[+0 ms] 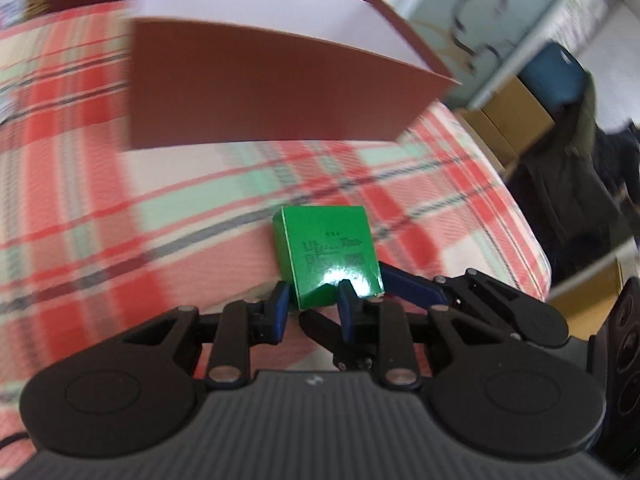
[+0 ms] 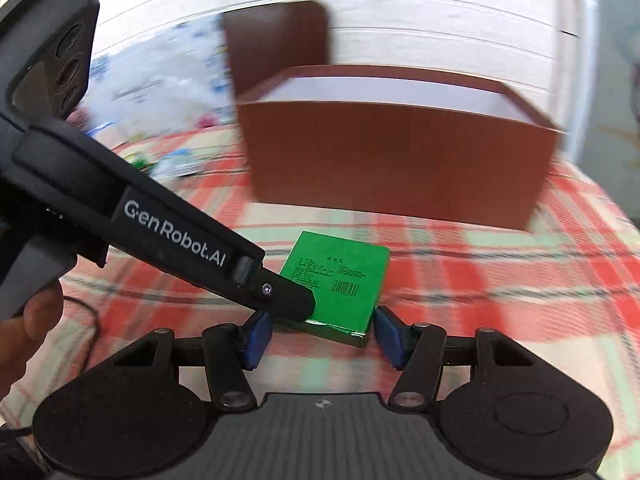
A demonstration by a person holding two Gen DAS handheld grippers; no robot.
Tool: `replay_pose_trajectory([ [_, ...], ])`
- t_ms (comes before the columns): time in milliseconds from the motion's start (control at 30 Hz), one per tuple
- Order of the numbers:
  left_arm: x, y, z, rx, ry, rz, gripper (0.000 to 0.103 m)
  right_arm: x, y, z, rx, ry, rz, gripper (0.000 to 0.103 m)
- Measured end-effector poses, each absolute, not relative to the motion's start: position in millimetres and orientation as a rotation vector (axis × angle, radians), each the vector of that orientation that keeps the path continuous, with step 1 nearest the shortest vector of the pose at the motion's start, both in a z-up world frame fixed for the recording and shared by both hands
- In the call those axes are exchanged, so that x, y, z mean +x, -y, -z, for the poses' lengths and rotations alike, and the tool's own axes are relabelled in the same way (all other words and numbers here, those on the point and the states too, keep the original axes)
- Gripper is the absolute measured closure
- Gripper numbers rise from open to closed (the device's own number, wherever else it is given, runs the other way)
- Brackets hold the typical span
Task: Organize objects
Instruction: 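Carry the green box into the brown box and open the right gripper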
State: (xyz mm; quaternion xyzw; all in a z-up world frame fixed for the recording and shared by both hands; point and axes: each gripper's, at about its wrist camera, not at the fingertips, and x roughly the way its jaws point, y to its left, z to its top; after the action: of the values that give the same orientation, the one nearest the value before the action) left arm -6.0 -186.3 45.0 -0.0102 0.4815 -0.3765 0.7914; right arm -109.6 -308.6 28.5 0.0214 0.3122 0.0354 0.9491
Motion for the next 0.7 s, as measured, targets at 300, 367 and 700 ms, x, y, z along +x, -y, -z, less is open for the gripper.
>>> replay_pose_trajectory([
  [300,-14,249,-66,0.081,-0.975,0.879,0.075,-123,352,-33,0.056,-0.566,0.037,0.046],
  [367,-15,254,-85,0.096,-0.906,0.888,0.075,-120,354,-44,0.030,-0.497,0.050,0.046],
  [700,41,293,-141,0.126,-0.695,0.838,0.075,-46,384,-87,-0.041,-0.281,0.091,0.046],
])
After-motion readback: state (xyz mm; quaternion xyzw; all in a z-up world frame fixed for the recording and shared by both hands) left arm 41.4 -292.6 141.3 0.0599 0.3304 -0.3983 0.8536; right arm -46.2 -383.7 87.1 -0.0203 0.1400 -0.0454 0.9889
